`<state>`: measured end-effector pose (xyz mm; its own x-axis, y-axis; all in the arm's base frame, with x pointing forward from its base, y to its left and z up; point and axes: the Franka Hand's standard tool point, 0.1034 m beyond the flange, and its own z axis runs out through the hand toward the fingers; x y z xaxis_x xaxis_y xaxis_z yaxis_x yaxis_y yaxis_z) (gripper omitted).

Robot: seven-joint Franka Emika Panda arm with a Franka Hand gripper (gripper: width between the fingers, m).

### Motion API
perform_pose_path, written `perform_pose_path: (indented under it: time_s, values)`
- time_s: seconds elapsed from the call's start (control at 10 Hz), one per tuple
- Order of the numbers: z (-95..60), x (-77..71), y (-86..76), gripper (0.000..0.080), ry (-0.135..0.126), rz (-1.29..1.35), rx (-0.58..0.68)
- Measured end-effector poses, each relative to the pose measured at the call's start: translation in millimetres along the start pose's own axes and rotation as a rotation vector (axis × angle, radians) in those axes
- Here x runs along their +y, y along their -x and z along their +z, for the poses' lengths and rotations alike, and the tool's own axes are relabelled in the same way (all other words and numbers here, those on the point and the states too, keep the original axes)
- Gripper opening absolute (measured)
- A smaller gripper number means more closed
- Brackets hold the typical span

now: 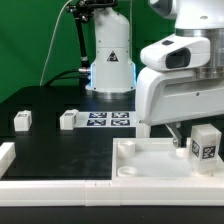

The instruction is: Assemble one leg

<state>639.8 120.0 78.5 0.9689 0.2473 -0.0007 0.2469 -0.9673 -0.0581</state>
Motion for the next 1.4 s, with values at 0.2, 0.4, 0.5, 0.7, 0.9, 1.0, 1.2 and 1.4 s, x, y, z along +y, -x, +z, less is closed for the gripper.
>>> perform_pose_path:
  time_s: [0.2, 0.4, 0.5, 0.7, 0.9, 1.0, 1.2, 1.4]
  values:
    - [0.1, -1.3, -0.1, 0.0428, 0.0, 0.002, 0.0]
    - [0.0, -1.1, -0.1, 0.0288, 0.0, 0.003, 0.0]
    - [0.0, -1.1, -0.1, 0.0288, 0.0, 0.003, 0.0]
    - [0.0, -1.1, -0.2, 0.0288, 0.0, 0.031, 0.0]
    - [0.1, -0.9, -0.2, 0.0288, 0.0, 0.143, 0.001]
    - [0.4, -0.4, 0.1, 0.0288, -0.003, 0.307, 0.007]
    - [0.6, 0.0, 0.7, 0.0288, -0.007, 0.573, 0.007]
    - [0.8, -0.4, 0.9, 0.029, -0.007, 0.775, 0.006]
